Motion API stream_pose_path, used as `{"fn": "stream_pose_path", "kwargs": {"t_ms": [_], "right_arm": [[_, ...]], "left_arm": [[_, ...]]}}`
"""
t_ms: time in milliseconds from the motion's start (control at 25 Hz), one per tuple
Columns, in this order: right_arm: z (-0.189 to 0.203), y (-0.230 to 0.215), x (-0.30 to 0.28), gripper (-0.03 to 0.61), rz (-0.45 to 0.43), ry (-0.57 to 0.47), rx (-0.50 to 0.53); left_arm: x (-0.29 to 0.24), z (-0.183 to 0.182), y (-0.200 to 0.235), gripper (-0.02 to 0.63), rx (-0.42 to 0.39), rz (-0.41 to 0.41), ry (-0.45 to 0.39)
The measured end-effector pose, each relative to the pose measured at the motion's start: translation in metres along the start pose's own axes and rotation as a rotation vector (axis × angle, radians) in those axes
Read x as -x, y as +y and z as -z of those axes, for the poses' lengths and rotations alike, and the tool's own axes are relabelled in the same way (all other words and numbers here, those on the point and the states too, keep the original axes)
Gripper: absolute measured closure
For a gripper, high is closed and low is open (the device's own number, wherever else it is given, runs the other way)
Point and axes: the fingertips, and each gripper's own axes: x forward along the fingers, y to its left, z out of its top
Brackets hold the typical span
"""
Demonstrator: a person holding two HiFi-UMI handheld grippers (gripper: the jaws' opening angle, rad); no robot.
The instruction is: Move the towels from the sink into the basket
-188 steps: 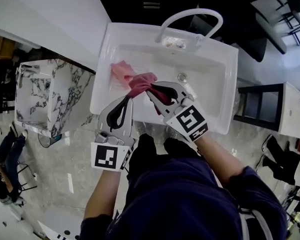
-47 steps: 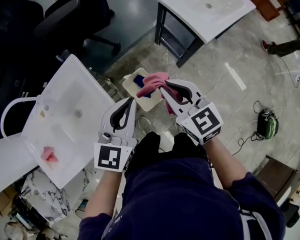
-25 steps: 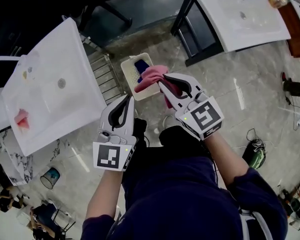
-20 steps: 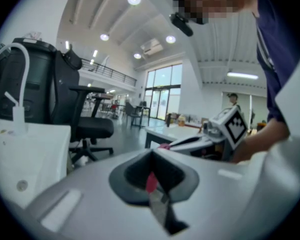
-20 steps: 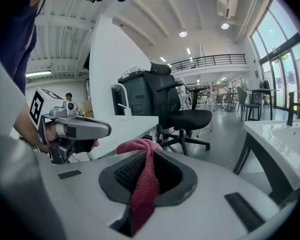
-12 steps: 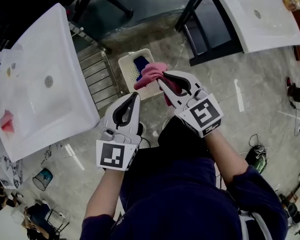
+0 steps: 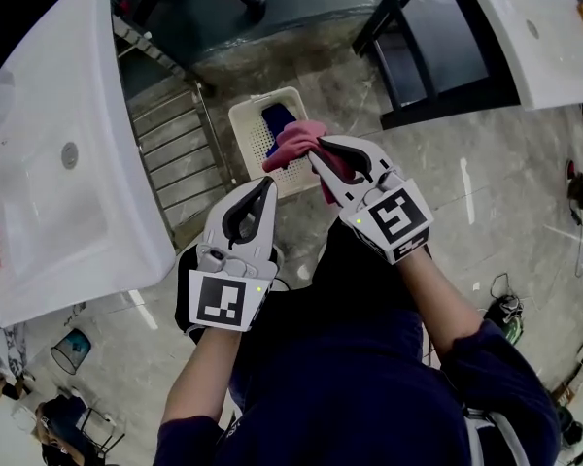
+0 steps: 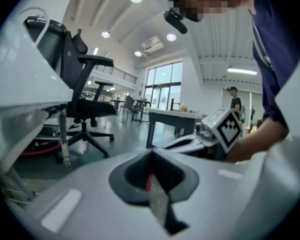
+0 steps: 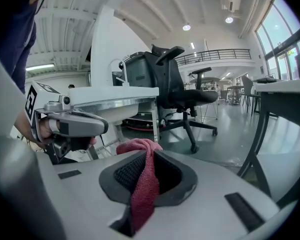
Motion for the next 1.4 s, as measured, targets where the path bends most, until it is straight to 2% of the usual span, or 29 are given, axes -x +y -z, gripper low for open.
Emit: {"fn": "stream_pose_path", "kwargs": {"t_ms": [360,760,1400], "right_arm": [[0.06,-0.012,-0.039,0.532,-0.019,-0.001,0.019],[0.115,-0.02,-0.077,0.532,-0.046,0.003,0.033],[0.166,-0.02,-0.131,0.532,-0.054,0.026,0.052]], "left_arm": [[-0.028,0.06,0.017,0.611,-0.01,-0.019,-0.025],[-0.041,0.107,0.03,0.611,0.0,-0.063,-0.039],[-0.038,0.145,0.052,0.611,-0.004,-0.094,-0.053]]}}
